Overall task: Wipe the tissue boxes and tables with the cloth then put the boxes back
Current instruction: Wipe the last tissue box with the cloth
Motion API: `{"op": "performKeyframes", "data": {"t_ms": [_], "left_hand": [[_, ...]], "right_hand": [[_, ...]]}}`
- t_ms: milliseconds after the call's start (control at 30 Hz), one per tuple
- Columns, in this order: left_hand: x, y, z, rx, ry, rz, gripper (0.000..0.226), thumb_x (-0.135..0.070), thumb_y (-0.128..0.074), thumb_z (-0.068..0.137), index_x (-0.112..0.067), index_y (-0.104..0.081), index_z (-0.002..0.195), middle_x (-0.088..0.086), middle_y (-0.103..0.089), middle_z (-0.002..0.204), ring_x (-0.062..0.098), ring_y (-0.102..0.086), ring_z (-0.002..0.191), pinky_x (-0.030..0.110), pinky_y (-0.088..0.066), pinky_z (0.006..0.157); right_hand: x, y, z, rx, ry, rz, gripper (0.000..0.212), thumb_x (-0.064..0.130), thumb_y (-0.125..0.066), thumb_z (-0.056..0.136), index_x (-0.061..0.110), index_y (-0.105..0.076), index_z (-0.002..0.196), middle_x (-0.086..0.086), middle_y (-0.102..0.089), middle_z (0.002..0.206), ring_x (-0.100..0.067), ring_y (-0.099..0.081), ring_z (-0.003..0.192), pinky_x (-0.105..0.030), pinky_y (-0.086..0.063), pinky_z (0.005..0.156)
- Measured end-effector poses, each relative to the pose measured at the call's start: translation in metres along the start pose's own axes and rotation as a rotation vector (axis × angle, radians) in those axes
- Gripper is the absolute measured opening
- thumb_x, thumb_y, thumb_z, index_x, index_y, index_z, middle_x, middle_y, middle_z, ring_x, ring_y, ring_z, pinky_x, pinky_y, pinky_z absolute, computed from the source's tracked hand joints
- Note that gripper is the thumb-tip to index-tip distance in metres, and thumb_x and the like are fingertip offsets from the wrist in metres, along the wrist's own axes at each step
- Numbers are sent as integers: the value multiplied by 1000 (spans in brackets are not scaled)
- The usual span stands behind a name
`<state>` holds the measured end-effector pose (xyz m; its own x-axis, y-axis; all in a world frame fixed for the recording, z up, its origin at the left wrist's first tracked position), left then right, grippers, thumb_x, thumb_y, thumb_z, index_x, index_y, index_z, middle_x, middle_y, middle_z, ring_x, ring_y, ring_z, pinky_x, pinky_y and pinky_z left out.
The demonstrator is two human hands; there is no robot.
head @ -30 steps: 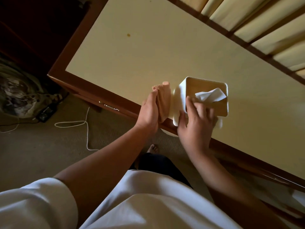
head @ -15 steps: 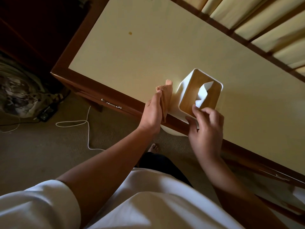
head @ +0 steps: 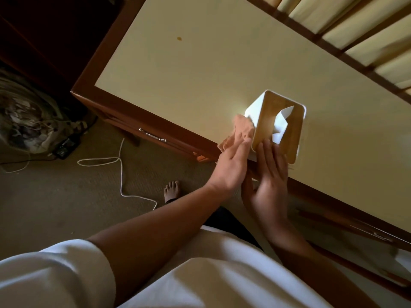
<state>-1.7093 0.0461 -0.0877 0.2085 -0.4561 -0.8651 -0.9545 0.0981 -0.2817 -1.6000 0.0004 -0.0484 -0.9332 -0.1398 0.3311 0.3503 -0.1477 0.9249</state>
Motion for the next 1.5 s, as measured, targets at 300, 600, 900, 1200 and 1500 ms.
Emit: {"op": "performKeyframes", "data": {"t_ms": [300, 600, 900, 1200, 1500], "left_hand": [[-24, -10, 24, -86, 31, -42, 65, -63, -33, 103, -21, -66, 139, 3, -69, 138, 19, -62, 132, 50, -47, 116], [-46, -2, 85, -225, 137, 35, 51, -45, -37, 109, -15, -76, 95, 5, -75, 95, 20, -71, 93, 45, -58, 96], [-39, -19, 27, -117, -71, 49, 58, -59, -33, 105, -30, -61, 146, -1, -64, 146, 17, -56, 139, 50, -43, 119], [-15, -17, 4, -149, 65, 44, 62, -66, -34, 104, -28, -62, 144, -12, -68, 136, -2, -59, 129, 35, -47, 113], [-40, -8, 86, -103, 80, 102, 58, -59, -38, 102, -18, -74, 121, 12, -78, 110, 25, -75, 104, 50, -59, 97]], "right_hand": [[-10, 1, 2, 60, 9, 52, 58, 17, -54, 98, 7, -45, 155, -9, -38, 165, -23, -25, 157, -56, -27, 123], [-11, 1, 3, -14, 56, 23, 63, 1, -60, 88, 5, -50, 151, -9, -42, 161, -24, -30, 155, -55, -29, 123], [-15, -3, 2, -46, 42, 73, 60, -1, -58, 89, 5, -53, 149, -9, -46, 159, -27, -34, 154, -56, -28, 123], [-19, 0, 0, -24, 7, 121, 60, 2, -60, 91, 7, -52, 150, -8, -44, 160, -25, -32, 155, -57, -26, 124], [-15, 2, -1, -54, 10, 71, 73, -9, -57, 77, 7, -54, 148, -5, -45, 160, -23, -31, 155, -50, -25, 126]]}}
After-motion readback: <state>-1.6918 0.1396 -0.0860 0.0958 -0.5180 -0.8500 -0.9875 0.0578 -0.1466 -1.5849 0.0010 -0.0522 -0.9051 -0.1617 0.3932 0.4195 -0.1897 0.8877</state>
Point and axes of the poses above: each hand's wrist, its own z-axis towards the middle knuckle, its own y-axis out of the back of the hand, x = y × z, the point moved 4 cm from there along z, towards the middle knuckle
